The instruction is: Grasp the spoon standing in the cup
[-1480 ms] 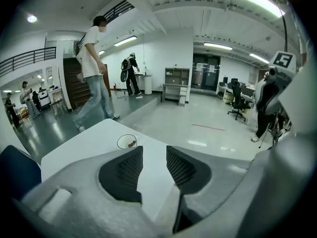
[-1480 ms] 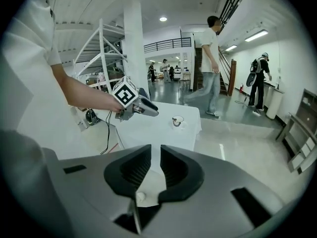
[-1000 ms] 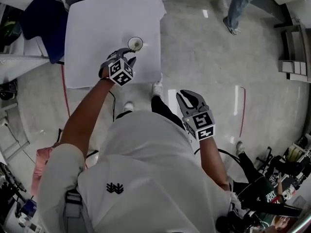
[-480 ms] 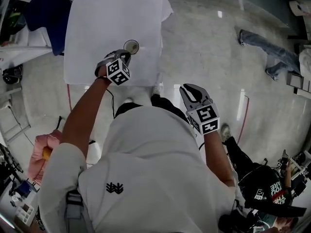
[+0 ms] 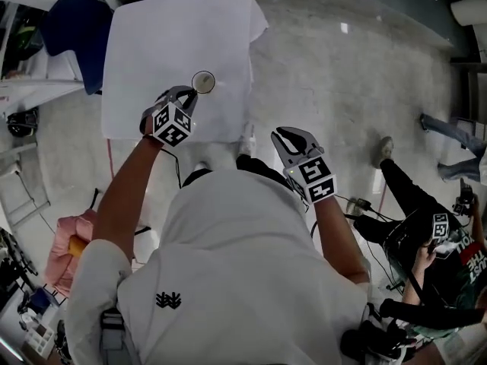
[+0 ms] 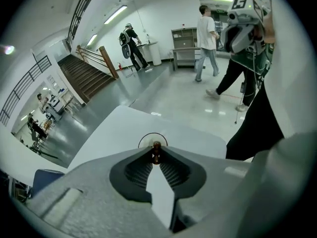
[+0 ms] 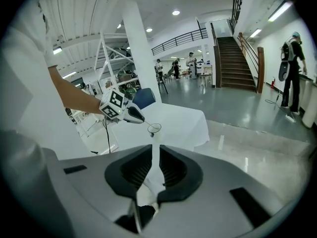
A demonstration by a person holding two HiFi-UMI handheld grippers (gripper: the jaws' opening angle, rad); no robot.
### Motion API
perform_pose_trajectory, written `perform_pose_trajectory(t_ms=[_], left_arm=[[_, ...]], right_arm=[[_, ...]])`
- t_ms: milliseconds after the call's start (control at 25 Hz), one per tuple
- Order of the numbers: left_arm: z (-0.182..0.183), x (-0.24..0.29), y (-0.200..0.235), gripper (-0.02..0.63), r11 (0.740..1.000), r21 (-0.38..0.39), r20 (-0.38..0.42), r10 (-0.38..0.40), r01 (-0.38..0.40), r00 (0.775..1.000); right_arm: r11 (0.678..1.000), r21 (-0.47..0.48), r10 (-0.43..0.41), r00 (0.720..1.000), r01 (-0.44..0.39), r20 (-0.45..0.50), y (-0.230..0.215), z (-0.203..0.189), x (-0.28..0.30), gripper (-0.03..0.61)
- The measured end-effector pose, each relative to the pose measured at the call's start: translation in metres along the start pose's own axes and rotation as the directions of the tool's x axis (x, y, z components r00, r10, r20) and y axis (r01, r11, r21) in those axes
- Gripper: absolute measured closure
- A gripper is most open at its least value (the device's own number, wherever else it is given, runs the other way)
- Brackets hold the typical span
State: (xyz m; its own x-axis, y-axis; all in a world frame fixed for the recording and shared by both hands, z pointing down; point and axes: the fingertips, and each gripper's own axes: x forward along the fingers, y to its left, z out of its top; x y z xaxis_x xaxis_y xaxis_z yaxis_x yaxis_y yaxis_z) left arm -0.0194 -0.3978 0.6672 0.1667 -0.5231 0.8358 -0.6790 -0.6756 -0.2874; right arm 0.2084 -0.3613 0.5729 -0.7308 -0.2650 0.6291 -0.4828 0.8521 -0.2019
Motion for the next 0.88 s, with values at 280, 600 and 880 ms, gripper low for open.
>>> perform_pose_trajectory(t_ms=[280, 600, 880], left_arm=[[0.013, -0.059, -0.001, 0.563, 0.999, -0.029, 0.089, 0.022, -0.019, 0.996], [0.023, -0.142, -0.007, 0.563, 0.997, -0.075, 0.223, 0.050, -0.034, 0.973], [0.007, -0.224, -0.023, 0.563, 0.994, -0.109, 0.306, 0.053, -0.020, 0.951]], right_arm=[[1.000, -0.026, 0.009, 1.000, -0.009, 0.018, 0.028, 0.006, 0.002, 0.528], [0.998, -0.066, 0.006, 0.999, -0.004, 0.032, 0.068, 0.014, 0.008, 0.534], [0.996, -0.083, -0.011, 0.999, 0.014, 0.037, 0.118, 0.015, 0.012, 0.541]])
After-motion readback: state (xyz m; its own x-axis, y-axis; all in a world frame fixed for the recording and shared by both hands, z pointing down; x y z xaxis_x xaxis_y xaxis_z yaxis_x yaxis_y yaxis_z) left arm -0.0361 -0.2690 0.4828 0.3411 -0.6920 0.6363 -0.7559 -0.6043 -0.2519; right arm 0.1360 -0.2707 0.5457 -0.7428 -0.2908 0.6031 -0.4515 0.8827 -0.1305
